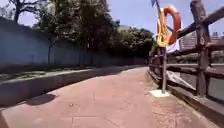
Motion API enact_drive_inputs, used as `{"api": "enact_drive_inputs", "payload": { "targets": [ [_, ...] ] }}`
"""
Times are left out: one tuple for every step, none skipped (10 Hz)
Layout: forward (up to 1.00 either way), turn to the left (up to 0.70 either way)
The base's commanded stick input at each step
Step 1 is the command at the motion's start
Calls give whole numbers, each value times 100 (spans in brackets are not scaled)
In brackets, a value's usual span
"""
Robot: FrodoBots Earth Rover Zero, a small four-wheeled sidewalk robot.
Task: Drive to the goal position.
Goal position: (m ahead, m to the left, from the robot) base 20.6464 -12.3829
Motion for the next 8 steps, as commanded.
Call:
{"api": "enact_drive_inputs", "payload": {
  "targets": [
    [100,1],
    [100,1],
    [100,1],
    [100,1],
    [100,1],
    [100,1],
    [100,1],
    [100,1]
  ]
}}
